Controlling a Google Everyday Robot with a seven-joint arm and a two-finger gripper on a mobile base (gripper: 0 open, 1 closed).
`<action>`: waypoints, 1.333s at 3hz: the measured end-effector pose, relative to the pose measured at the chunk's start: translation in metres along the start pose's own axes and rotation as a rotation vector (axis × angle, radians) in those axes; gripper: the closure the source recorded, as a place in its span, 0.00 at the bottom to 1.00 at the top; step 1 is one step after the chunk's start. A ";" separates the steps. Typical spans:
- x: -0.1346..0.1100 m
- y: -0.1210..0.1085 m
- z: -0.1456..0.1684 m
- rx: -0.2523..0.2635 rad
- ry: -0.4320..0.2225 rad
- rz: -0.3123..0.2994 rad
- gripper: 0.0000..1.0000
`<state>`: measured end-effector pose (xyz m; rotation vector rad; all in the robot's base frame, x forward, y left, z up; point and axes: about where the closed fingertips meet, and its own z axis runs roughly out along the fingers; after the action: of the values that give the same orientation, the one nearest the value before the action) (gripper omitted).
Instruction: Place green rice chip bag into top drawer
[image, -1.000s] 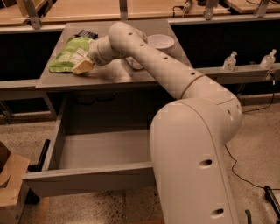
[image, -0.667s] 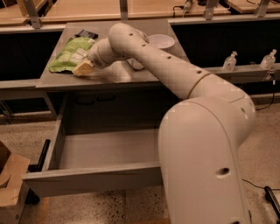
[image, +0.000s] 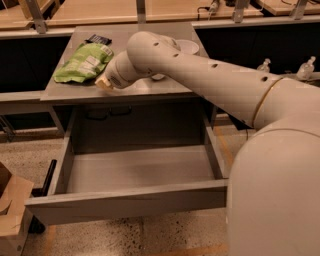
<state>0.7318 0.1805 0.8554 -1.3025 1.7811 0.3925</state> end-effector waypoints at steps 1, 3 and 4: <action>0.003 0.012 -0.015 0.017 0.008 0.010 1.00; -0.006 -0.005 -0.003 0.007 -0.042 -0.020 0.59; -0.018 -0.026 0.008 0.001 -0.086 -0.043 0.36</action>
Offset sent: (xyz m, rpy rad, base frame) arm -0.0040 -0.0067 0.0159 0.0401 -0.0506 -0.0018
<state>0.7597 0.1862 0.8709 -1.3014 1.6788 0.4177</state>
